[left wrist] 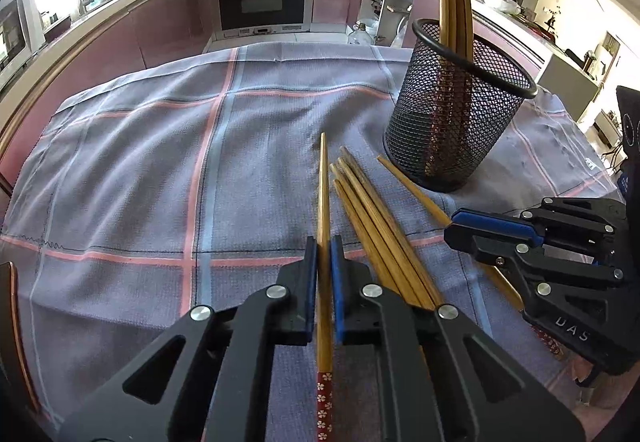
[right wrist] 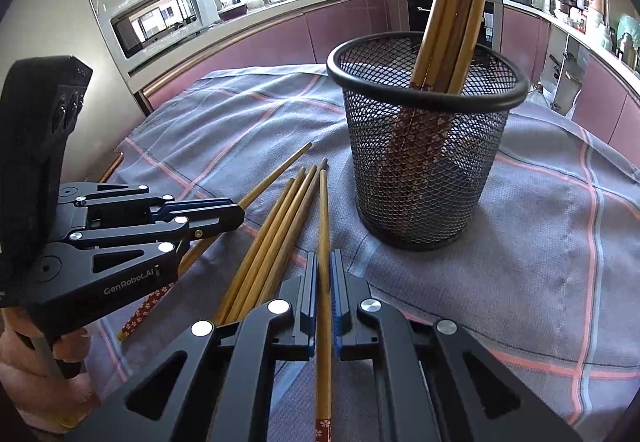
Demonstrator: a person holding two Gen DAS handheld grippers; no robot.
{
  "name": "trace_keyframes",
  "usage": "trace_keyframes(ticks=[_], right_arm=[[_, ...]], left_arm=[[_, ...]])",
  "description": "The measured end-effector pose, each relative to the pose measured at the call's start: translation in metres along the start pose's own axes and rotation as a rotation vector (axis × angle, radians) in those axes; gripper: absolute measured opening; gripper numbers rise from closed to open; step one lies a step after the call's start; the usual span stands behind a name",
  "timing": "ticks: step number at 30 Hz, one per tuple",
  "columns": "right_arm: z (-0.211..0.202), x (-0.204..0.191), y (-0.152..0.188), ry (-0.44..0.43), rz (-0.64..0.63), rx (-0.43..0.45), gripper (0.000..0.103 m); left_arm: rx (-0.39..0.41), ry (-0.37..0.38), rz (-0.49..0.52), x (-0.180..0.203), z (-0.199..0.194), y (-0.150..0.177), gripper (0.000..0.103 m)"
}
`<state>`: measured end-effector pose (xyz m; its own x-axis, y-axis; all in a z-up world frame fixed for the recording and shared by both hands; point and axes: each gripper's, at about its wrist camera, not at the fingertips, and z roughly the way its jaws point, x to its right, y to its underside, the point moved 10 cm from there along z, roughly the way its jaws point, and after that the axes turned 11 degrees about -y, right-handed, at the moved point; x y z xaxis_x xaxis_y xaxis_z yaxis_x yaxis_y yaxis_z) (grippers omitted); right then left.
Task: Organize utensils
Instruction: 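Close the left tool on one chopstick while the right tool grasps another chopstick, then lift both held chopsticks upright and carry them over the mesh cup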
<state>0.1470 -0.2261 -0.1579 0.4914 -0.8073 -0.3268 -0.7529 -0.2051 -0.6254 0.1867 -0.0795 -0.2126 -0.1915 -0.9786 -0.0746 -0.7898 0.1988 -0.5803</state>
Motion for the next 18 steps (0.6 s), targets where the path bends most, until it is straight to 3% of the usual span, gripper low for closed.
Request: trace_keyframes(ticks=[11,18], right_arm=[[-0.032,-0.013,-0.005,-0.087,0.006,0.064,0.005],[-0.063,-0.021,-0.018,-0.124,-0.005,0.143,0.005]], left_arm=[[0.061,0.034,-0.009,-0.004,-0.033,-0.007,0.008],[0.109,0.097,-0.028,-0.007,-0.064,-0.014,0.008]])
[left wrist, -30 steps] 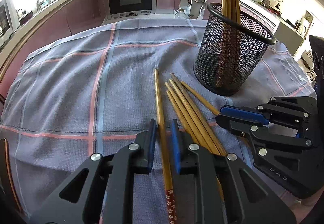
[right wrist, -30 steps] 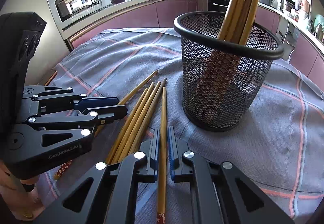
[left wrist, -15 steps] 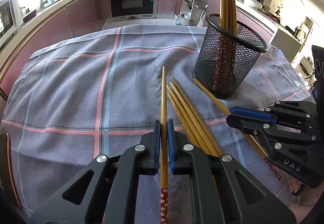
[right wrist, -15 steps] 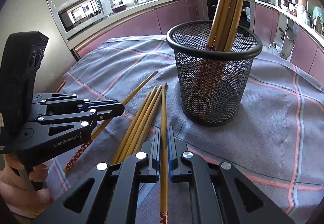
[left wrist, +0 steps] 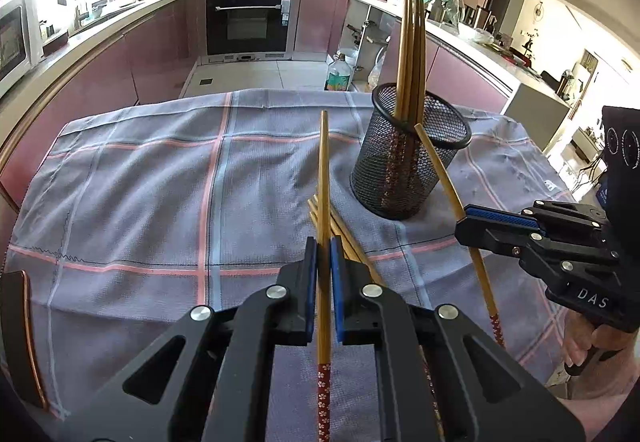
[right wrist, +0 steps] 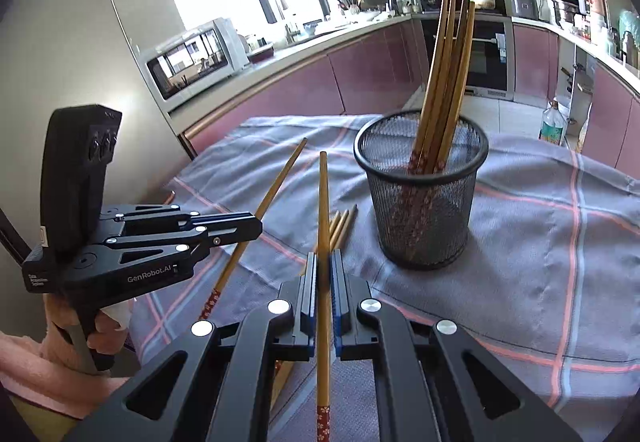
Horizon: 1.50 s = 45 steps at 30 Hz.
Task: Organize utensils
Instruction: 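Lift both held chopsticks upright and carry them over the mesh cup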
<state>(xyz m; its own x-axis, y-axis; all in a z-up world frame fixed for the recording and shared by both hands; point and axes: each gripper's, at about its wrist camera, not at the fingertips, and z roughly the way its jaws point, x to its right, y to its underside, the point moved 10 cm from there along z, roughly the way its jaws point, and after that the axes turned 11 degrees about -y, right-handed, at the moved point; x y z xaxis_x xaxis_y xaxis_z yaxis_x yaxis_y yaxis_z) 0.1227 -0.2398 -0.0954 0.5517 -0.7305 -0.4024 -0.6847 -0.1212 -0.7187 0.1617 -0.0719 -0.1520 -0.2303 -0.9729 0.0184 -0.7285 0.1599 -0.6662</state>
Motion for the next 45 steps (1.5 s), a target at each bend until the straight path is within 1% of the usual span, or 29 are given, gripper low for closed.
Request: trace_keyframes(ticks=[8,16,21,33,45], right_arm=[[-0.028,-0.003,-0.021,-0.007,-0.003,0.086,0.005],[-0.047,0.000,-0.037,-0.007,-0.006,0.146,0.005],[-0.056,-0.001,-0.046,-0.009,-0.015,0.175,0.005],[-0.071,-0.006,-0.070,0.006,-0.056,0.226,0.005],[-0.099,-0.005,-0.105,0.033,-0.109,0.300,0.005]], left_arm=[[0.077,0.078,-0.028,0.002,-0.041,-0.019,0.008],[0.137,0.131,-0.038,0.004,-0.073,-0.033,0.008],[0.167,0.152,-0.048,0.004,-0.089,-0.041,0.008],[0.225,0.193,-0.036,0.016,-0.104,-0.069,0.008],[0.297,0.223,-0.006,0.036,-0.117,-0.118,0.008]])
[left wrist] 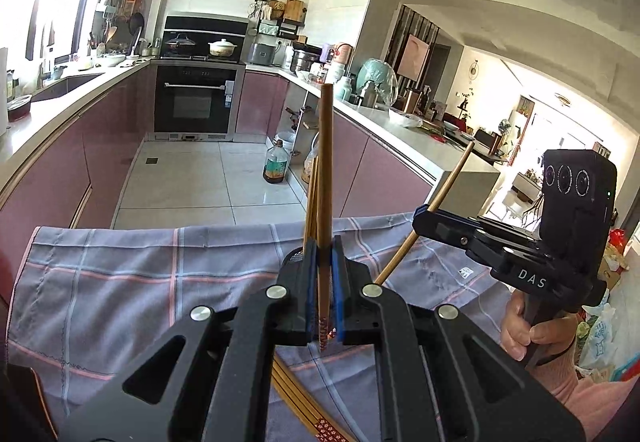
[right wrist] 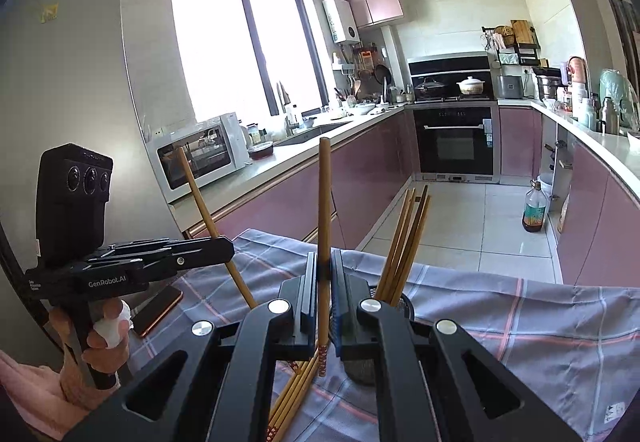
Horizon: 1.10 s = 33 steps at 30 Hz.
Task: Organize utensils
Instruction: 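Lift both held chopsticks upright and carry them over the mesh cup, then lower both chopsticks into the mesh cup and open both tools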
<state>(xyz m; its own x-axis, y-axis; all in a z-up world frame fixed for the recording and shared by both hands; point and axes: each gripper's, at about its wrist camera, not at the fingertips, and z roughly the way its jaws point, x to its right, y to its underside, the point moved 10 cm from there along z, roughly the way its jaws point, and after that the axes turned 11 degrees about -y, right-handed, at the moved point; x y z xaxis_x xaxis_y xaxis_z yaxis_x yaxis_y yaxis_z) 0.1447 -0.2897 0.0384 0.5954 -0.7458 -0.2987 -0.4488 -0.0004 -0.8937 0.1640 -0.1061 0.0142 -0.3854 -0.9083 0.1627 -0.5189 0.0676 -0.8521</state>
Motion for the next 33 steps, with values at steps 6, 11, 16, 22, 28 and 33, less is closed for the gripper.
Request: trace_keyframes(ticks=[6,11,16,22,28,33], right_arm=[[-0.006,0.003,-0.021,0.001,-0.015,0.041,0.005],[-0.005,0.008,-0.035,0.015,-0.026,0.060,0.005],[0.001,0.020,-0.039,0.034,-0.012,0.061,0.005],[0.015,0.036,-0.028,0.052,0.014,0.026,0.005],[0.030,0.045,-0.014,0.061,0.036,-0.028,0.005],[0.042,0.057,-0.003,0.057,0.074,-0.083,0.005]], left_arm=[[0.038,0.006,0.005,0.006,0.000,-0.027,0.007],[0.056,0.005,0.008,0.011,0.005,-0.042,0.007],[0.044,-0.025,0.020,0.013,0.022,-0.045,0.008],[-0.020,-0.051,0.026,0.013,0.051,-0.037,0.008],[-0.082,-0.061,0.043,0.012,0.076,-0.025,0.007],[-0.132,-0.063,0.058,0.008,0.093,-0.016,0.008]])
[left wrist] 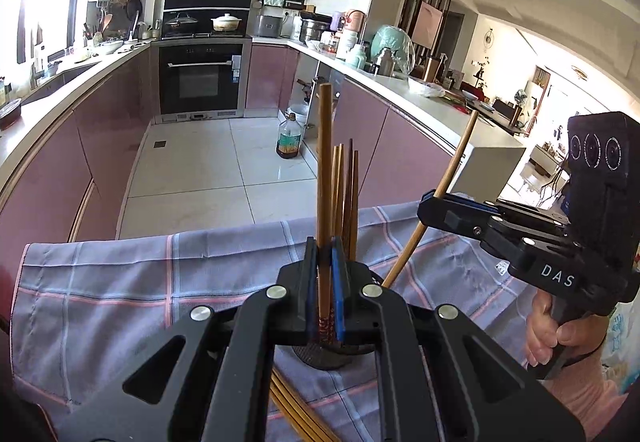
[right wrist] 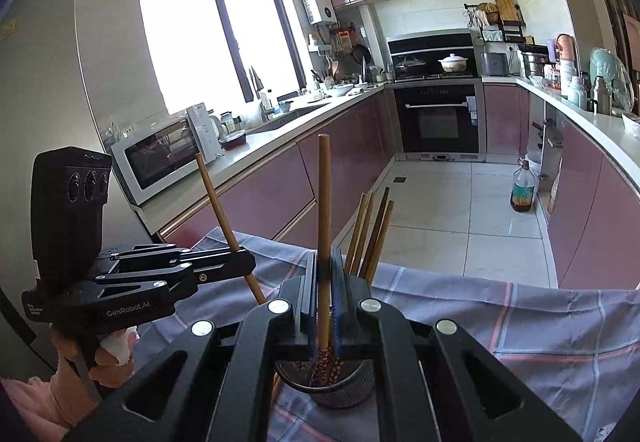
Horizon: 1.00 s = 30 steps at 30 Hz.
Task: Organize utensils
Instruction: 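Lower both chopsticks into the mesh cup and open both tools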
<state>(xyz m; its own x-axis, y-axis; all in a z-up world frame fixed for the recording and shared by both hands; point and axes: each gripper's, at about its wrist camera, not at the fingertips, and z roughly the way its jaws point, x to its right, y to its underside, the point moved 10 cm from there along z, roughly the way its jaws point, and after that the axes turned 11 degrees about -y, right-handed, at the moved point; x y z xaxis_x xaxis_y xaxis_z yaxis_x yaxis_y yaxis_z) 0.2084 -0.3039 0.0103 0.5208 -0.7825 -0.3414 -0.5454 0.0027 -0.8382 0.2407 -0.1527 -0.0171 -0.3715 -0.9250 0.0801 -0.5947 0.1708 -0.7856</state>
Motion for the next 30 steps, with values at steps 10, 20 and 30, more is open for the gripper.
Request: trace_keyframes(ticks=[10,20,30], right_arm=[[0.027,0.014,0.019,0.023,0.036,-0.100,0.005],[0.033,0.027,0.019,0.061,0.062,-0.101,0.007],[0.030,0.041,0.015,0.093,0.100,-0.062,0.025]], left_arm=[[-0.096,-0.025,0.028,-0.004,0.038,0.017,0.008],[-0.125,-0.040,0.007,-0.011,0.064,0.019,0.010],[-0.104,-0.053,-0.053,-0.027,0.063,0.021,0.020]])
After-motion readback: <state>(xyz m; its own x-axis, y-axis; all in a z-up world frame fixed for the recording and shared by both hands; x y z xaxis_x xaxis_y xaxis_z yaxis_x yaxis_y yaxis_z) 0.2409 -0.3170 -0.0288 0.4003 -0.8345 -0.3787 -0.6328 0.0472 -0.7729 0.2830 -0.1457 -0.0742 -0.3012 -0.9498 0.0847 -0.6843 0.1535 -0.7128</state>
